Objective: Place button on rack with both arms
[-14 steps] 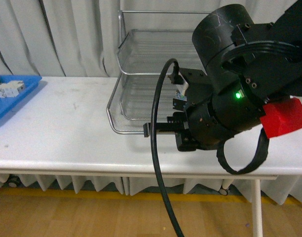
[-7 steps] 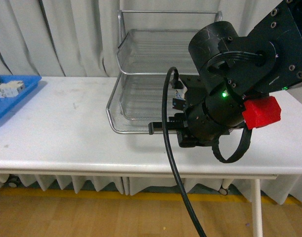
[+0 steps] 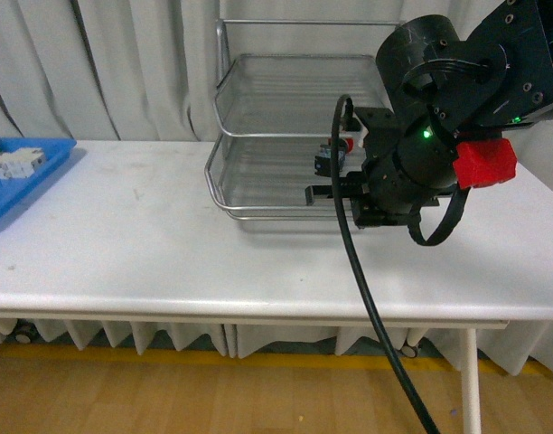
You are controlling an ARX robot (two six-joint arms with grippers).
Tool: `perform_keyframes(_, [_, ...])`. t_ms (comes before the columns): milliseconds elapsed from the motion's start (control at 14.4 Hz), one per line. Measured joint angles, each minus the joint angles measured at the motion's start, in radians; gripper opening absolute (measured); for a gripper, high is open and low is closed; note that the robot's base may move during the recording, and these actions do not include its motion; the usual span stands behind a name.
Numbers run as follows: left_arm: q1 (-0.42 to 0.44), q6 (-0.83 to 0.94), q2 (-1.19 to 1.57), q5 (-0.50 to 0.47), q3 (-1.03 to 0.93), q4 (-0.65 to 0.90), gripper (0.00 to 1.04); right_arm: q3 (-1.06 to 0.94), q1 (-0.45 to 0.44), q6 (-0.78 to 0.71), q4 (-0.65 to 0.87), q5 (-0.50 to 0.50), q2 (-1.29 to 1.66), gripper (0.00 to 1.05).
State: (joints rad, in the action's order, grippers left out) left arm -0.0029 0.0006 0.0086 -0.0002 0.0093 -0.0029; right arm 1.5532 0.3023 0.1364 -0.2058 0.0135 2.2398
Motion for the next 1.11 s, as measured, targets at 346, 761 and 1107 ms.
perform_keyframes(346, [0.000,0.000,0.000,0.000,0.000,0.000,0.98,0.100,-0.057,-0.055,-0.031,-0.029,0.077,0.02])
perform_keyframes(761, [0.000,0.000,0.000,0.000,0.000,0.000,0.98,0.121,-0.080,-0.070,0.076,-0.023,0.082,0.02])
perform_keyframes(1107, [0.000,0.000,0.000,0.000,0.000,0.000,0.98,0.107,-0.089,-0.070,0.150,-0.039,0.082,0.02])
